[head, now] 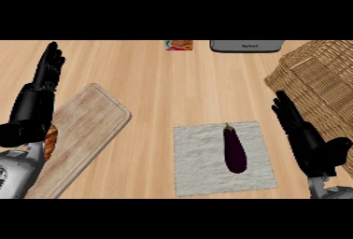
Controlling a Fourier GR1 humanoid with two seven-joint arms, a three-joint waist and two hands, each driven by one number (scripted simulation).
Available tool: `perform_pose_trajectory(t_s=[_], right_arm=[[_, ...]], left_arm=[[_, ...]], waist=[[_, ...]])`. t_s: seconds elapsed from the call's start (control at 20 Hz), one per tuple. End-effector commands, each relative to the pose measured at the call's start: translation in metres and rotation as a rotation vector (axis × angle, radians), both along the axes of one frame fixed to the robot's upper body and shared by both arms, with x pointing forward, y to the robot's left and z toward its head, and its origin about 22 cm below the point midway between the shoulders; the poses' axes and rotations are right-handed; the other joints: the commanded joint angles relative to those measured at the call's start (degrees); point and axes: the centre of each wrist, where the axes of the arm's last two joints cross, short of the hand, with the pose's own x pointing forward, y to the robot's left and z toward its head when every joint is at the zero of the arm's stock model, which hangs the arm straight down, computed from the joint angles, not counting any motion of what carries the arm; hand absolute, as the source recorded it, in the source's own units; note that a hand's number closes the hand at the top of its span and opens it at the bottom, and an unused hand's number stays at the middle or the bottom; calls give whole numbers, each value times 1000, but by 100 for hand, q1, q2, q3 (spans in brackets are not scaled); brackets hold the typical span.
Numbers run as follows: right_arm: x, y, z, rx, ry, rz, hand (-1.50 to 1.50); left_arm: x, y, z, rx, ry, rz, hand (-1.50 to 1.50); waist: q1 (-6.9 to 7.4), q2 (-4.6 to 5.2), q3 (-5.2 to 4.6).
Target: Pick the eggplant from the placemat and place it in the basket
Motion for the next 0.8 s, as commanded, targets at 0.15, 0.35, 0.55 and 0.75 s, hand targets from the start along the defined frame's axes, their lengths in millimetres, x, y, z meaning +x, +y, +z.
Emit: perform_pose_trajectory(t_s=[0.15,0.35,0.55,0.75], right_arm=[[-3,7,29,-83,-114,-162,150],[-21,78,27,-190,-249,82,150],[-18,134,-13,-315,-187,-98,-150],[-2,130,-26,-444,-121,-324,-150]], left_arm=[[-32,-10,-44,-217,125,37,0],[-31,-38,-67,-361,257,-1,0],[-44,-33,-64,-344,265,-19,0],[-43,-29,-72,-352,284,2,0]], waist=[[45,-33,28],[140,-6,15],[293,-32,9],[91,-67,-22]])
